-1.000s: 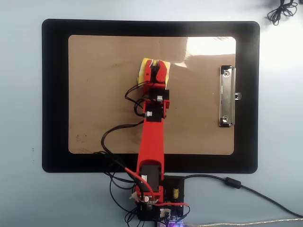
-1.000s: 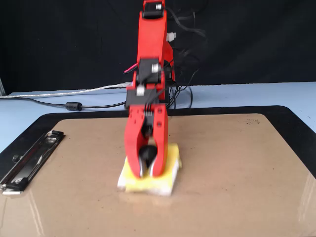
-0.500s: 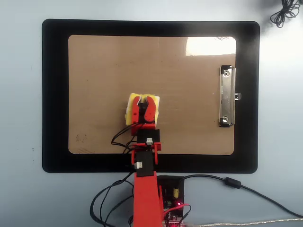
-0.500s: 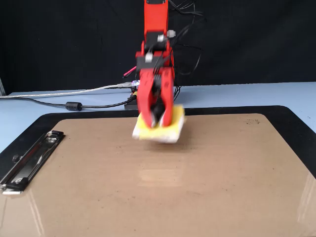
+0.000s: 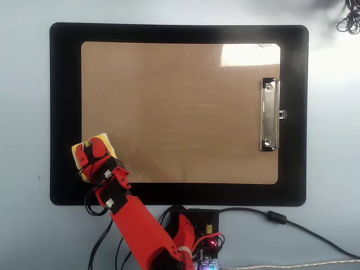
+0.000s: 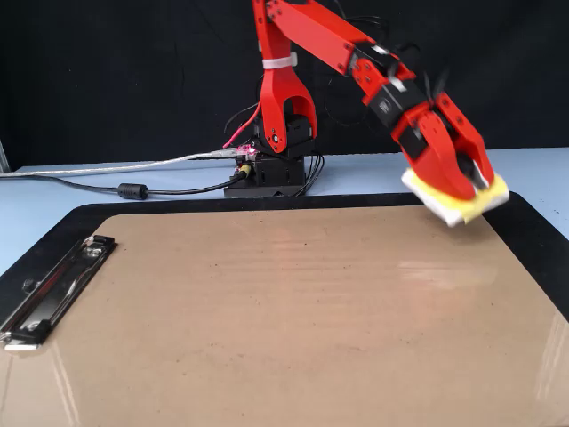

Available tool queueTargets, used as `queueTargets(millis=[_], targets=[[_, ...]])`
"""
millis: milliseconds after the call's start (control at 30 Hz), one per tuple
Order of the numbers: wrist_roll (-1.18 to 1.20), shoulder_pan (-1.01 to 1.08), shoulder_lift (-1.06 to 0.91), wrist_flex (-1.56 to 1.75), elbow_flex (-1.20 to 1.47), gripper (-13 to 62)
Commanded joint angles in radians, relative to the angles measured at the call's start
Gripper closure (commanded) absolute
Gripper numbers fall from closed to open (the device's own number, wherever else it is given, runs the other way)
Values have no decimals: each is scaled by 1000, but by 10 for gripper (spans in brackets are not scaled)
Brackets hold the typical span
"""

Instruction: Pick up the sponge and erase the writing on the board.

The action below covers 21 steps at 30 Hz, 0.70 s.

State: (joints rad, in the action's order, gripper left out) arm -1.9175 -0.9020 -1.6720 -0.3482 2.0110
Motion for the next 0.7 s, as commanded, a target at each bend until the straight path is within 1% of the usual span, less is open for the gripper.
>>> queueTargets(millis=[0, 33, 67, 100, 133, 167, 200, 233, 300, 367, 433, 467, 533, 600, 633, 667], targets=[[-23, -28, 3, 18, -69, 569], [-21, -32, 5, 18, -67, 567], [-17, -44, 5, 18, -64, 528], [-17, -55, 6, 18, -63, 460], [-20, -75, 9, 18, -63, 345], [-21, -92, 11, 18, -64, 273], [-25, -107, 11, 15, -63, 207], [-21, -109, 5, 14, -63, 185], [-18, -106, -34, -3, -61, 177], [-14, -103, -140, -63, -66, 175], [-12, -80, -259, -225, -78, 175], [-9, -41, -327, -353, -110, 175], [17, 51, -388, -568, -179, 175], [104, 187, -408, -850, -255, 174], [186, 287, -405, -986, -279, 171], [258, 365, -399, -1063, -282, 168]])
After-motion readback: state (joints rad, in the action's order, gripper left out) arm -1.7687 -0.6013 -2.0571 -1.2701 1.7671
